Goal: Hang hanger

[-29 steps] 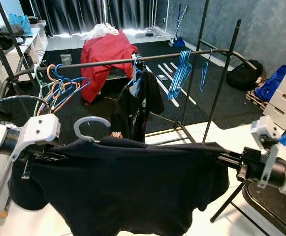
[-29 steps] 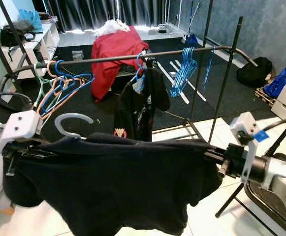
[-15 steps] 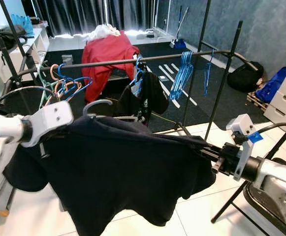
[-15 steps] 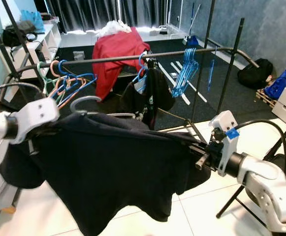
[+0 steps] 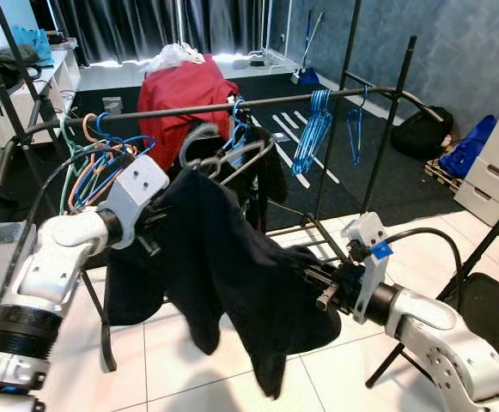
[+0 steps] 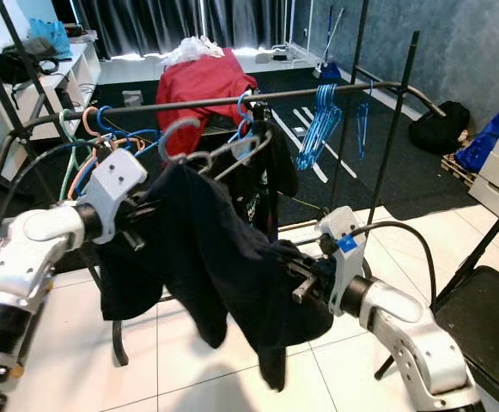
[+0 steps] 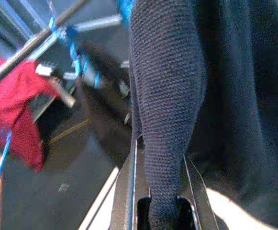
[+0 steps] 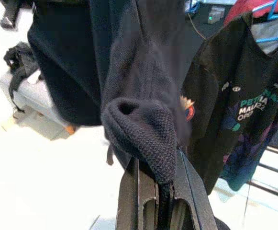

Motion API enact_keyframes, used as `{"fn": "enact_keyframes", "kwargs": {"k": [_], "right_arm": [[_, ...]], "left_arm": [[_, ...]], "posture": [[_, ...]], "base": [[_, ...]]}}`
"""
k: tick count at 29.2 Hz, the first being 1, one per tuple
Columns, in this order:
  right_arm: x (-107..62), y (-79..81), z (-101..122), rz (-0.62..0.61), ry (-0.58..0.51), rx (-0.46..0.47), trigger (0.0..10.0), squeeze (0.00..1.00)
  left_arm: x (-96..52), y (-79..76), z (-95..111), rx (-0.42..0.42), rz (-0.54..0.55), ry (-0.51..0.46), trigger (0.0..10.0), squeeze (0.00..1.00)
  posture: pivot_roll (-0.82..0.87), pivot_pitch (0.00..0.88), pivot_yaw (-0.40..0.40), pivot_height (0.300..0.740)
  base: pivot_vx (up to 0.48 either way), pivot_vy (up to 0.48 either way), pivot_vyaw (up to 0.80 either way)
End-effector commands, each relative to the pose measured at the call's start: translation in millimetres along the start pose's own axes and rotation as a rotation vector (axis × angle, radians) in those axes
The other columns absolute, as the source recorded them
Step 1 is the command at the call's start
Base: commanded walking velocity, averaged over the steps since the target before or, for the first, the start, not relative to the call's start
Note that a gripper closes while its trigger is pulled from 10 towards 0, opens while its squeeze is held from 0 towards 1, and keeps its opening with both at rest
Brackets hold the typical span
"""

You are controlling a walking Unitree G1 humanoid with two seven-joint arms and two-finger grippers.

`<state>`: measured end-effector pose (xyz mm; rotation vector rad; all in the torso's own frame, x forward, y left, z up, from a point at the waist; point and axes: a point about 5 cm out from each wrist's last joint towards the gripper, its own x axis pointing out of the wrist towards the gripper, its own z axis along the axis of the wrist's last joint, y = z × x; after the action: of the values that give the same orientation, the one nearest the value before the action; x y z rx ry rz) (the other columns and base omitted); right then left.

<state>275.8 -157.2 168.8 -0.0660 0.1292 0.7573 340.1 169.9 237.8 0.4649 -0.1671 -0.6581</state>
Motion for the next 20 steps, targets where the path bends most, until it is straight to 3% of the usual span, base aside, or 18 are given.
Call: {"fn": "enact_keyframes", "kwargs": {"k": [1, 2, 5, 7, 9, 11, 12, 15, 17, 20], "right_arm": [[1.4, -2.9, -4.5, -0.036, 0.031, 0.000, 10.0, 0.00], [-6.8, -8.4, 2.3, -0.035, -0.003, 0.020, 10.0, 1.00], [-17.3, -13.6, 11.5, -0.023, -0.049, 0.041, 10.0, 1.00], [-43.4, -10.9, 15.2, 0.096, -0.020, -0.001, 10.0, 1.00], [-43.4, -10.9, 15.2, 0.096, -0.020, -0.001, 10.0, 1.00], [-73.4, 1.0, 22.3, 0.267, 0.004, -0.012, 10.0, 1.00], [-84.1, 2.9, 33.3, 0.308, -0.039, 0.001, 10.0, 1.00], [-94.0, 3.0, 47.9, 0.332, -0.106, 0.013, 10.0, 1.00], [-109.2, -5.1, 61.3, 0.296, -0.071, -0.072, 10.0, 1.00], [-115.7, -16.5, 73.6, 0.211, -0.072, -0.151, 10.0, 1.00]], "left_arm": [[-2.1, 5.6, 18.1, 0.000, 0.021, -0.094, 10.0, 0.00], [-7.3, 10.3, 19.2, 0.018, 0.008, -0.092, 10.0, 0.00], [-13.8, 16.3, 19.1, 0.041, -0.004, -0.077, 10.0, 0.00], [-23.2, 31.7, 16.0, 0.073, 0.015, -0.036, 10.0, 0.00], [-23.2, 31.7, 16.0, 0.073, 0.015, -0.036, 10.0, 0.00], [-31.6, 45.4, 14.6, 0.105, 0.032, 0.001, 10.0, 0.00], [-34.4, 49.6, 13.4, 0.138, 0.029, 0.025, 10.0, 0.00], [-37.3, 52.5, 11.9, 0.180, 0.018, 0.055, 10.0, 0.00], [-39.4, 53.7, 7.7, 0.254, -0.044, 0.110, 10.0, 0.00], [-41.1, 51.5, 6.4, 0.290, -0.110, 0.136, 10.0, 0.00]], "posture": [[-0.12, 0.000, 0.015, 0.740], [-0.12, 0.000, 0.013, 0.740], [-0.12, 0.000, 0.013, 0.740], [-0.12, 0.000, 0.012, 0.740], [-0.12, 0.000, 0.012, 0.740], [-0.12, 0.000, 0.012, 0.740], [-0.12, 0.000, 0.017, 0.740], [-0.12, 0.000, 0.018, 0.740], [-0.13, 0.000, 0.025, 0.740], [-0.13, 0.000, 0.026, 0.740]], "base": [[0.000, 0.000, 0.00], [0.000, 0.000, 0.00], [0.000, 0.000, 0.00], [0.000, 0.000, 0.00], [0.000, 0.000, 0.00], [0.000, 0.000, 0.00], [0.000, 0.000, 0.00], [0.000, 0.000, 0.00], [0.000, 0.000, 0.00], [0.000, 0.000, 0.00]]}}
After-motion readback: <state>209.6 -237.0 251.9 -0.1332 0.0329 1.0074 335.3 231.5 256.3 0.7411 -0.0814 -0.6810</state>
